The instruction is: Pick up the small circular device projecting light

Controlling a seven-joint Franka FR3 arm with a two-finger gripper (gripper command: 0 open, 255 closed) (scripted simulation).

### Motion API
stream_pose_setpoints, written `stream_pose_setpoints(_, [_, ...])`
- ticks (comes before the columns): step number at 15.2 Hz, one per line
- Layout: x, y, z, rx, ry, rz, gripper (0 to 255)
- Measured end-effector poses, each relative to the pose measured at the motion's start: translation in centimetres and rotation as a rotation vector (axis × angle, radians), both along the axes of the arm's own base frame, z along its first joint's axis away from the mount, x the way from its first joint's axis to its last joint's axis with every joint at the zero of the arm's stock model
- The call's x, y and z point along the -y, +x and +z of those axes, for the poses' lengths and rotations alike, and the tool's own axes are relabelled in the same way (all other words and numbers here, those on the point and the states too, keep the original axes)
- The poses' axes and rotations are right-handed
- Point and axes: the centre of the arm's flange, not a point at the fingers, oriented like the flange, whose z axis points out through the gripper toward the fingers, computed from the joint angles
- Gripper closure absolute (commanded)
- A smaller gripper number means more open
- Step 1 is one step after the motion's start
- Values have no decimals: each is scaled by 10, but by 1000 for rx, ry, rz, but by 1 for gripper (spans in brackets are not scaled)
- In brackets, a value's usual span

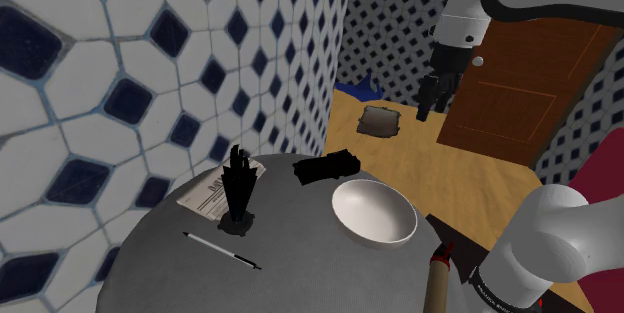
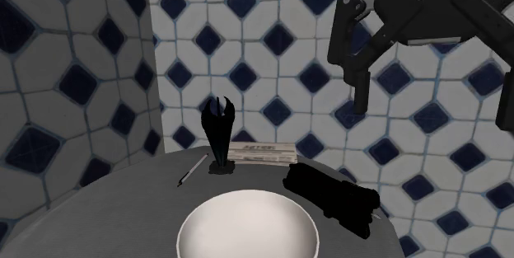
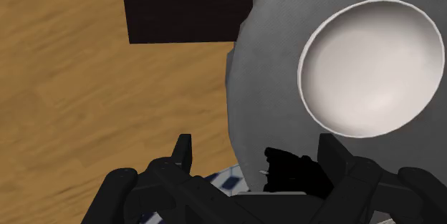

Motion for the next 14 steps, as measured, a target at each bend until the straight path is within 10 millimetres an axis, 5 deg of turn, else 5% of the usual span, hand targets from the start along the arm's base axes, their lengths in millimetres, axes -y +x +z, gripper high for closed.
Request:
stream_pose_setpoints(3, [-13, 6, 0, -1, 3, -5, 0])
stream_pose_setpoints(14, [-141, 62, -12, -12, 32, -51, 0])
